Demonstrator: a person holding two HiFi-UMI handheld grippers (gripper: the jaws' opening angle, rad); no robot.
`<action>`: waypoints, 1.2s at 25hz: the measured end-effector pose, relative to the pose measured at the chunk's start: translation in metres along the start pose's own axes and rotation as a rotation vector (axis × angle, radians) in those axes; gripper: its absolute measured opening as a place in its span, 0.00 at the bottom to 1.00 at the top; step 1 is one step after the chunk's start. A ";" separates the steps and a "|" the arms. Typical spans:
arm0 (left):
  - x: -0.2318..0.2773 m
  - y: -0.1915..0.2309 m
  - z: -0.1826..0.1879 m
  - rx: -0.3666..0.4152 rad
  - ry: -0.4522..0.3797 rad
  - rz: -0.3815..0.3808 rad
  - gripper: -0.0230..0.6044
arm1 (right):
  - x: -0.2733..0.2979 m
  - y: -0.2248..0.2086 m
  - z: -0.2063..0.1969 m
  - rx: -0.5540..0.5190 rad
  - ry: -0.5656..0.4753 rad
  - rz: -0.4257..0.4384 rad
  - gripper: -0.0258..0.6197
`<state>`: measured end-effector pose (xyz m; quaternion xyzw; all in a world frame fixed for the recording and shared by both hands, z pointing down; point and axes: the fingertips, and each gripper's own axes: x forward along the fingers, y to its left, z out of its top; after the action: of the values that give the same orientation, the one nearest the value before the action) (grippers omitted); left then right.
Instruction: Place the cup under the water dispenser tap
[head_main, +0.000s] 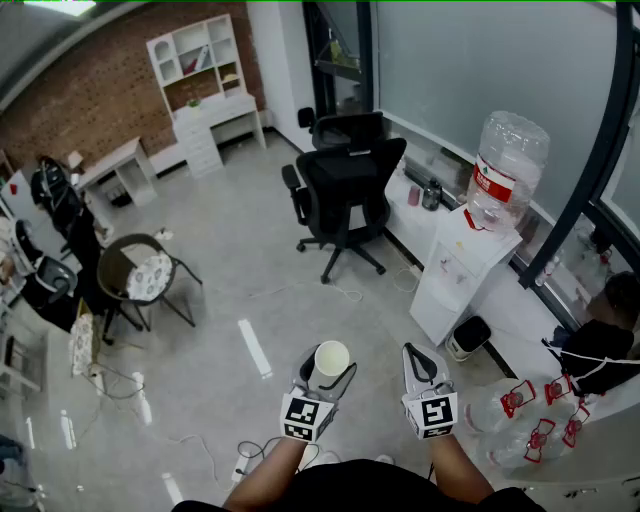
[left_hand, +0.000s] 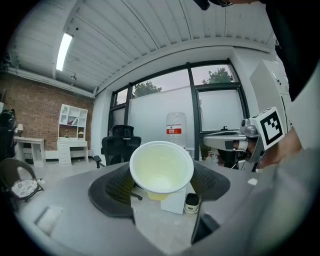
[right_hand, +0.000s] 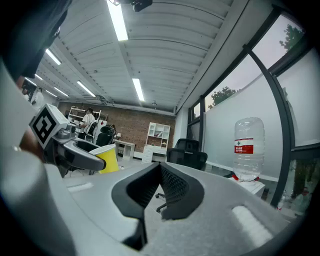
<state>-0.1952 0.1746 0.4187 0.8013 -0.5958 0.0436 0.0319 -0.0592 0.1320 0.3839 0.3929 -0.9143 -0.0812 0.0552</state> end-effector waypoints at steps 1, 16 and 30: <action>-0.002 0.001 -0.002 -0.002 0.004 0.002 0.62 | 0.000 0.001 0.000 -0.003 0.001 -0.001 0.04; -0.031 0.022 -0.026 0.011 0.035 -0.020 0.62 | 0.006 0.038 -0.010 0.006 0.023 -0.026 0.05; -0.005 0.035 -0.021 0.063 0.027 -0.090 0.62 | 0.035 0.038 -0.021 0.032 0.037 -0.056 0.05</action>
<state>-0.2306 0.1713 0.4389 0.8273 -0.5570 0.0716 0.0168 -0.1071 0.1300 0.4136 0.4204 -0.9031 -0.0607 0.0637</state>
